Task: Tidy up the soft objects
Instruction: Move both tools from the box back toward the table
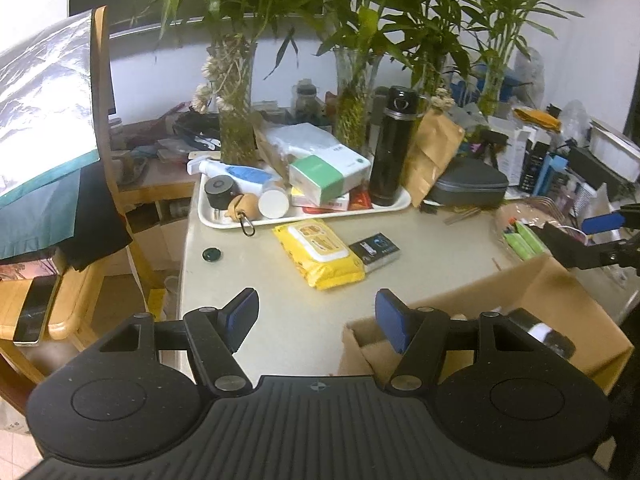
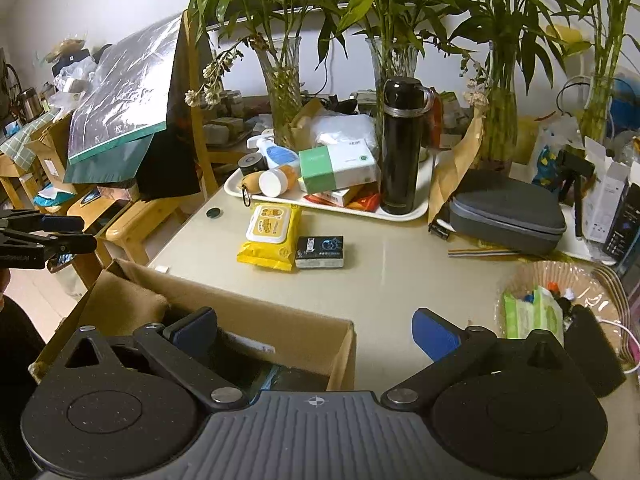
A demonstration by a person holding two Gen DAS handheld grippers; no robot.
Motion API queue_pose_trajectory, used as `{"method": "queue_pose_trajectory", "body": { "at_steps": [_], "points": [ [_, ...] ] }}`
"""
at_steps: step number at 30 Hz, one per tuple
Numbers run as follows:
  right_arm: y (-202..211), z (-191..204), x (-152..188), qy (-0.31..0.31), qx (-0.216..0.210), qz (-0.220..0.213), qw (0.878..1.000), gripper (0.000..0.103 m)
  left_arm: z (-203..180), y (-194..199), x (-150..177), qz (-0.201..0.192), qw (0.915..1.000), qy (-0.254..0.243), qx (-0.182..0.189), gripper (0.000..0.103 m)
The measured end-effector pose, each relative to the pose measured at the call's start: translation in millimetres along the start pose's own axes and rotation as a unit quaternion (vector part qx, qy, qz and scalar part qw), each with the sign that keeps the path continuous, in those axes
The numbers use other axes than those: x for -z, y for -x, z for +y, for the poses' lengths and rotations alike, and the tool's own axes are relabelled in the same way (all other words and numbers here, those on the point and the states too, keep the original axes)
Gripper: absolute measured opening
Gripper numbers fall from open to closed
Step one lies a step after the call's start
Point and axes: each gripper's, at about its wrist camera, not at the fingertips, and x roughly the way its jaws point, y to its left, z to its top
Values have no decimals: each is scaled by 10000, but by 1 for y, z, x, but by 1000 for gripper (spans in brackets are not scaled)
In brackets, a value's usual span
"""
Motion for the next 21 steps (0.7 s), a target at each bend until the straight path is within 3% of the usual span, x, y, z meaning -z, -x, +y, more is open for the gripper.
{"method": "queue_pose_trajectory", "body": {
  "at_steps": [21],
  "points": [
    [-34,-18,-20,3,-206,-75,9998,103,35,-77,-21,-90,9986,366,-363,64]
  ]
}}
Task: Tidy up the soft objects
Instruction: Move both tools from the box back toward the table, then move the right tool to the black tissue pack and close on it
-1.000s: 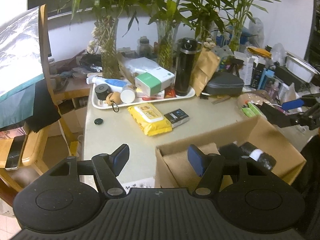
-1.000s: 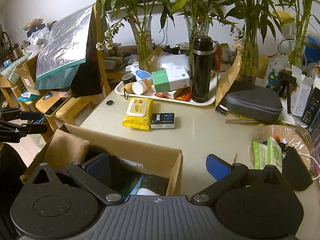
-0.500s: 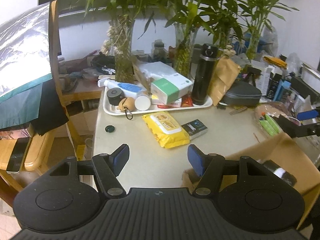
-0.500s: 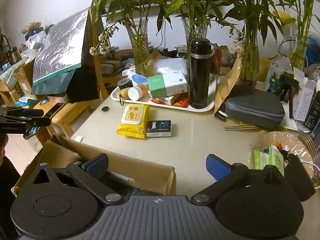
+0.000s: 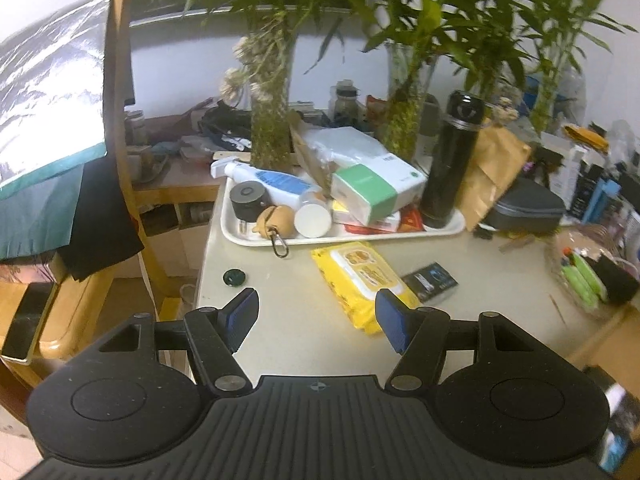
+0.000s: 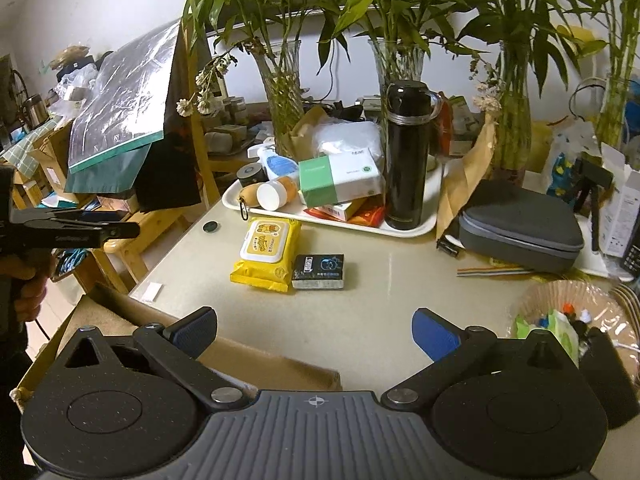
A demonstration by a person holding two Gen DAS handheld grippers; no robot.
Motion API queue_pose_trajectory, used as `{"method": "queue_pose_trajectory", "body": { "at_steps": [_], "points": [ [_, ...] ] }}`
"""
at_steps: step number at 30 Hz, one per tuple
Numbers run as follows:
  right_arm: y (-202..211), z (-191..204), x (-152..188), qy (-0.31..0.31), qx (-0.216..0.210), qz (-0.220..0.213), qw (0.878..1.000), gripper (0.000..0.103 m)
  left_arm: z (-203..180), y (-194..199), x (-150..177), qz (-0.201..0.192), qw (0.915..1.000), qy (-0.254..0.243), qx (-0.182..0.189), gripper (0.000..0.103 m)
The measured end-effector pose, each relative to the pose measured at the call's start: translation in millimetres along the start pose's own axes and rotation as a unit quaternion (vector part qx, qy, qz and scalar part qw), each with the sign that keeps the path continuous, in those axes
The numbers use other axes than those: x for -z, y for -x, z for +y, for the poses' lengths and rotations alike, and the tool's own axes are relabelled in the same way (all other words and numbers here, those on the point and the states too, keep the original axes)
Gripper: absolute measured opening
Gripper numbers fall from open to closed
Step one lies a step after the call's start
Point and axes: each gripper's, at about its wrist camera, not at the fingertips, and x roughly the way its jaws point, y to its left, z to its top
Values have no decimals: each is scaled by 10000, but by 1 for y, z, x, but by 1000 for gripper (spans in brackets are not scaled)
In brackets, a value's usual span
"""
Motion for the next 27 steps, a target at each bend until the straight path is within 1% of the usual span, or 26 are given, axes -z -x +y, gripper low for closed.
{"method": "queue_pose_trajectory", "body": {
  "at_steps": [5,7,9,12,17,22,25,27],
  "points": [
    [-18,-4,-9,109,-99,25,9999,103,11,-10,3,45,9998,182,-21,64],
    [-26,-7,-13,222,-255,-40,9994,103,13,-13,4,100,9997,206,-40,64],
    [-35,-10,-17,380,-367,-138,9985,103,12,-13,4,119,9998,173,-35,64],
    [-51,-17,-23,518,-425,-212,9975,103,10,-13,5,108,9999,92,-21,64],
    [-77,-36,-32,358,-650,-190,9971,103,7,-16,4,139,9999,36,36,64],
    [-108,-53,-32,205,-654,-144,9975,103,5,-18,3,149,9999,47,45,64],
    [-128,-59,-30,233,-611,-12,9979,103,4,-19,3,168,9998,31,34,64],
    [-140,-61,-28,261,-669,77,9974,103,3,-21,1,207,9998,42,27,64]
  ]
}}
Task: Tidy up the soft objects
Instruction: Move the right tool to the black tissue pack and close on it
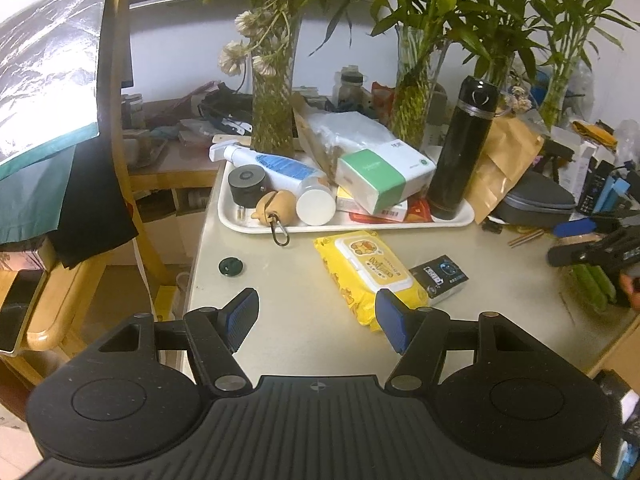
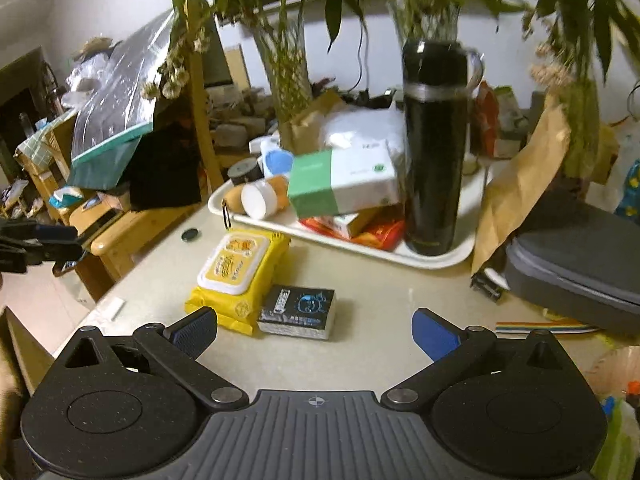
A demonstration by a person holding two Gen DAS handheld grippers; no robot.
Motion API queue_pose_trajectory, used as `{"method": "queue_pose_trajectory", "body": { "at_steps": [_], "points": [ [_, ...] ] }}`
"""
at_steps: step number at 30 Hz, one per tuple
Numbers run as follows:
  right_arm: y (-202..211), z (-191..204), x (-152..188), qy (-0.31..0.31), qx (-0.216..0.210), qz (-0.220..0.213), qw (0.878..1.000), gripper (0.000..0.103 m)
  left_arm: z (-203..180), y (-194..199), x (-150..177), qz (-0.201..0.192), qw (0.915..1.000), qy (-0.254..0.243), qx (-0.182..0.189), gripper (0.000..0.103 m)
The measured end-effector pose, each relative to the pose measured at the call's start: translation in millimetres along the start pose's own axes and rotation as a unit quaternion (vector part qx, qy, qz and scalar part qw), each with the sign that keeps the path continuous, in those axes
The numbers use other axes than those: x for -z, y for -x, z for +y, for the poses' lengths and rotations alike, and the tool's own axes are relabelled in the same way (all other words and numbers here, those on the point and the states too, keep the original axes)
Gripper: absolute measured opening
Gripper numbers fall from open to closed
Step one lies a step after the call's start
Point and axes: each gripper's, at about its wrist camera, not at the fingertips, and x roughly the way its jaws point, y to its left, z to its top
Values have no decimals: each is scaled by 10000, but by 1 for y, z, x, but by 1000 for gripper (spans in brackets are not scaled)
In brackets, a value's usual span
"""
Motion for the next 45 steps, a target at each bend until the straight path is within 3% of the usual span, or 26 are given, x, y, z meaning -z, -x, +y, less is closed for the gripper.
{"method": "queue_pose_trajectory", "body": {
  "at_steps": [13,16,19,30,35,39,45],
  "points": [
    [-70,0,2,544,-136,417,9976,102,5,-9,-1,295,9991,272,139,64],
    [-87,1,3,666,-129,538,9962,95,6,-11,-2,343,9988,320,133,64],
    [-102,5,3,764,-232,621,9949,95,6,-13,-3,366,9985,363,177,64],
    [-145,11,-7,445,-182,751,9960,95,2,-20,-2,486,9983,276,150,64],
    [-154,20,-10,507,-30,756,9958,95,4,-23,-1,562,9979,292,122,64],
    [-154,24,-10,931,441,946,9902,95,4,-24,0,610,9976,310,132,64],
    [-149,20,-14,1013,896,1046,9853,94,4,-24,-1,616,9974,342,159,64]
  ]
}}
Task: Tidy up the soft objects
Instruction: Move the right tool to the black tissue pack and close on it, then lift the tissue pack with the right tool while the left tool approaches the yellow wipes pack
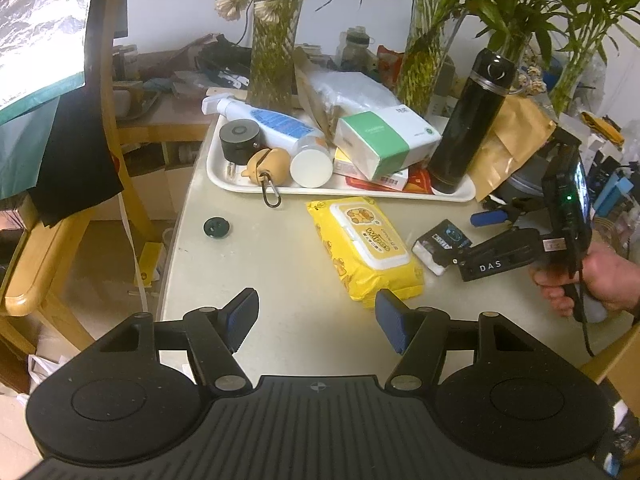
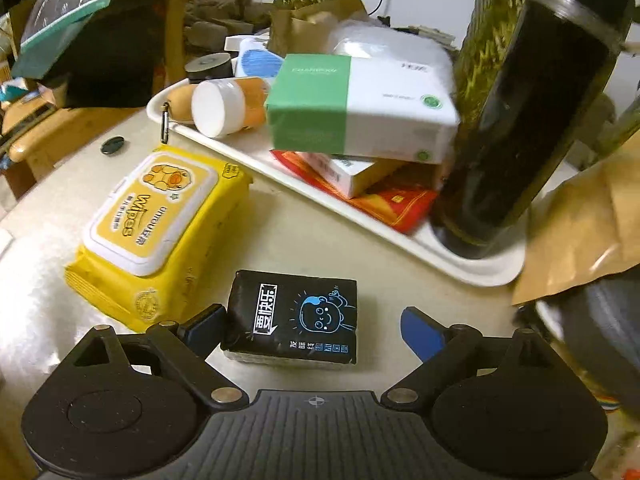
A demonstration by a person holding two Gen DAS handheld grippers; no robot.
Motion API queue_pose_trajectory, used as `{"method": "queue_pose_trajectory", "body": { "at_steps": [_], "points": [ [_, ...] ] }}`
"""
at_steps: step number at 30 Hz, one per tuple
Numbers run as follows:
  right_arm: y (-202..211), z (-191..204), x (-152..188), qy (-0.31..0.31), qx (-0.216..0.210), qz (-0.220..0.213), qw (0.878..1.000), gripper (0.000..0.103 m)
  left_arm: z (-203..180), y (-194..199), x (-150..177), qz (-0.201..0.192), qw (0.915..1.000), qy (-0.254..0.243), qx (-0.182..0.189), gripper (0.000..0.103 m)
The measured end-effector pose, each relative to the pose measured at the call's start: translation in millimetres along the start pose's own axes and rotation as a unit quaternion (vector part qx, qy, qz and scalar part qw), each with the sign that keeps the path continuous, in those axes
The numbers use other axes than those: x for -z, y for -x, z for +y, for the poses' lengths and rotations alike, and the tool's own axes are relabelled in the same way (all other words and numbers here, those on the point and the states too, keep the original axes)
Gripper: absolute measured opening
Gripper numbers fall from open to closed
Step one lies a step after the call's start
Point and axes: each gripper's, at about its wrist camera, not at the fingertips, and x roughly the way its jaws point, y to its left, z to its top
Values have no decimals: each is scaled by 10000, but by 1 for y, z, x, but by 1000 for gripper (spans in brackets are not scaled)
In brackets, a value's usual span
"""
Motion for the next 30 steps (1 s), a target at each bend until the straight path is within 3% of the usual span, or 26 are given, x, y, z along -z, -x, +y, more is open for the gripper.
{"method": "queue_pose_trajectory", "body": {
  "at_steps": [4,8,14,30],
  "points": [
    [-6,3,3,-89,-240,-28,9997,93,0,-1,1,2,10000,-24,-41,64],
    [-15,6,6,-130,-166,45,9998,91,1,-2,2,35,10000,25,-54,64],
    [-16,-7,10,-650,-205,-4,9977,75,2,-2,1,32,10000,77,-13,64],
    [8,-5,5,-405,-333,-139,9985,73,2,-6,1,20,9998,70,-164,64]
  ]
}}
